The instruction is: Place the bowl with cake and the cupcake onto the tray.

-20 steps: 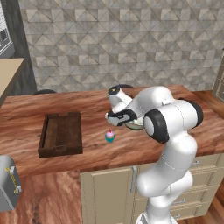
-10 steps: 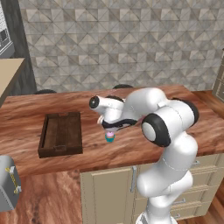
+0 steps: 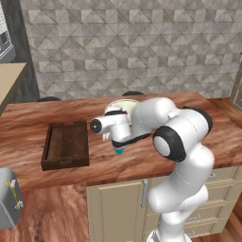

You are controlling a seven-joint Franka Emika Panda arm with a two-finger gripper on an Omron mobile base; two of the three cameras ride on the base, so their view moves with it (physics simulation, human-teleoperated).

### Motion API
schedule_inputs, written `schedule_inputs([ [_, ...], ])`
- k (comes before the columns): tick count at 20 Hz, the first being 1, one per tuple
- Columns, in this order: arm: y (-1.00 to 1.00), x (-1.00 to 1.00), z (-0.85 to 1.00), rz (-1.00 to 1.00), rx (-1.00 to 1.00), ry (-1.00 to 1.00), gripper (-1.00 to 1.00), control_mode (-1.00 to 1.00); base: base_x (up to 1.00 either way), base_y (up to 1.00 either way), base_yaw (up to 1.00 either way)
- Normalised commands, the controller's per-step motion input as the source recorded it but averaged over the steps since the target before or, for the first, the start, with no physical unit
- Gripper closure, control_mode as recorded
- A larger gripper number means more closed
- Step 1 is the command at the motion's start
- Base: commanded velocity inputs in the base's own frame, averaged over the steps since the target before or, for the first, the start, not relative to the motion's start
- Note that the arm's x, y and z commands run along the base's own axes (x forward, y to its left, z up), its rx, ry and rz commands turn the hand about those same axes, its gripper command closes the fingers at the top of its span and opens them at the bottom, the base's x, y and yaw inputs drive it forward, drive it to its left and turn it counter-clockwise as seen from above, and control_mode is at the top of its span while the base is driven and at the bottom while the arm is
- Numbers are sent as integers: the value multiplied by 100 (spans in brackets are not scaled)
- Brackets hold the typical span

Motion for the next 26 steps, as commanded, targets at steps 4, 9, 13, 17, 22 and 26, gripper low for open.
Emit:
schedule_inputs([
  [4, 8, 0, 16, 31, 0, 0, 100, -100, 0, 0, 0],
  [9, 25, 0, 1, 29, 0, 0, 100, -100, 0, 0, 0],
  [13, 49, 8, 0, 24, 0, 0, 100, -100, 0, 0, 0],
  [17, 54, 19, -1, 20, -2, 0, 100, -100, 0, 0, 0],
  [22, 51, 21, -11, 19, -3, 0, 100, -100, 0, 0, 0],
  [26, 45, 17, -24, 18, -5, 0, 100, -100, 0, 0, 0],
])
